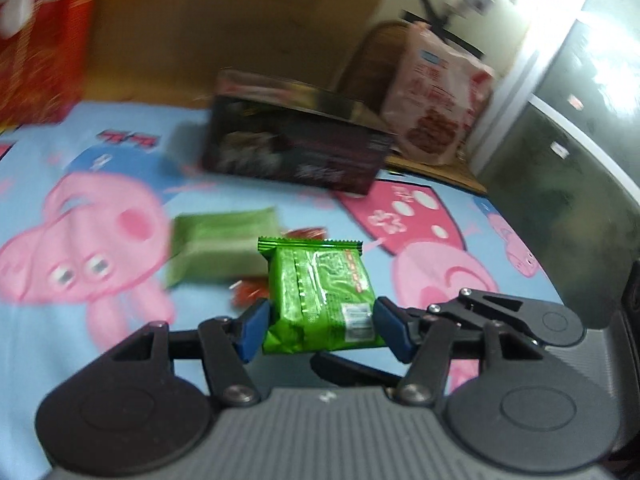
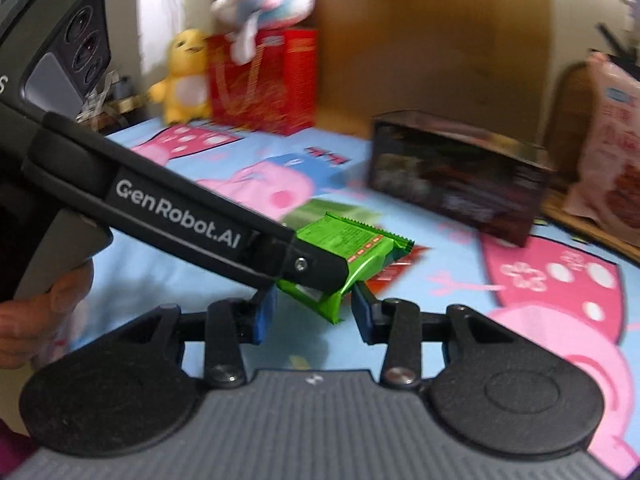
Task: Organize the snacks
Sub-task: 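Carry the green bag into the black tin and open the left tool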
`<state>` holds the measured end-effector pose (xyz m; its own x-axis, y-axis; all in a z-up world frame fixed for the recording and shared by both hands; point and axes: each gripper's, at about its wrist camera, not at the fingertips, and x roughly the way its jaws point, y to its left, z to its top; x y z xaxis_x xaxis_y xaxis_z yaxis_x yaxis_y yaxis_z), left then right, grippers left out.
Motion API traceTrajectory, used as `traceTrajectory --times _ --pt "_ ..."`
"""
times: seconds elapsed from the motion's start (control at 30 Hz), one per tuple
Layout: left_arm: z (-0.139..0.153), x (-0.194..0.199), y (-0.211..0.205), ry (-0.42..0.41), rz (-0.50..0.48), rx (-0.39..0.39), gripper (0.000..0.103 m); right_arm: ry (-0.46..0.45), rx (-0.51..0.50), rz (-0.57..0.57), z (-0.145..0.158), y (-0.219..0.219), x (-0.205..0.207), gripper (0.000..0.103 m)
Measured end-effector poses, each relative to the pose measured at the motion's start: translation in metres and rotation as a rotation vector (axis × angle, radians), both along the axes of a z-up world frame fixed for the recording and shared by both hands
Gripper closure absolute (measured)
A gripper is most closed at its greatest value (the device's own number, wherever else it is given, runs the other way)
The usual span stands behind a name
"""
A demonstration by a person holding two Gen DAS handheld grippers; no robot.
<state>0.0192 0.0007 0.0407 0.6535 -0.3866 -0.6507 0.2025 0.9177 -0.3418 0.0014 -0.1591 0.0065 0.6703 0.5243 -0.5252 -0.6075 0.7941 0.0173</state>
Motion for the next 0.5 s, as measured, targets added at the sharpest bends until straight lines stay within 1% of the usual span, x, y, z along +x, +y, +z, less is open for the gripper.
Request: traceTrajectory --times 0.1,0.23,0.37,0.5 --pt "-0.001 0.019 -0.026 0.003 -0.05 0.032 0.046 0.024 0.023 -0.06 -0.004 -0.021 0.01 0.059" --pt "-0.009 0.043 -0.053 0.029 -0.103 0.059 0.046 0.06 0.038 -0.115 -0.012 -0.041 0.022 0.059" --pt "-0.019 0.059 -0.069 0.06 -0.129 0.073 0.046 0.083 0.043 -0.14 -0.02 -0.055 0.027 0.059" --pt "-0.025 0.068 -0.077 0.078 -0.143 0.086 0.046 0.088 0.047 -0.139 -0.023 -0.06 0.03 0.058"
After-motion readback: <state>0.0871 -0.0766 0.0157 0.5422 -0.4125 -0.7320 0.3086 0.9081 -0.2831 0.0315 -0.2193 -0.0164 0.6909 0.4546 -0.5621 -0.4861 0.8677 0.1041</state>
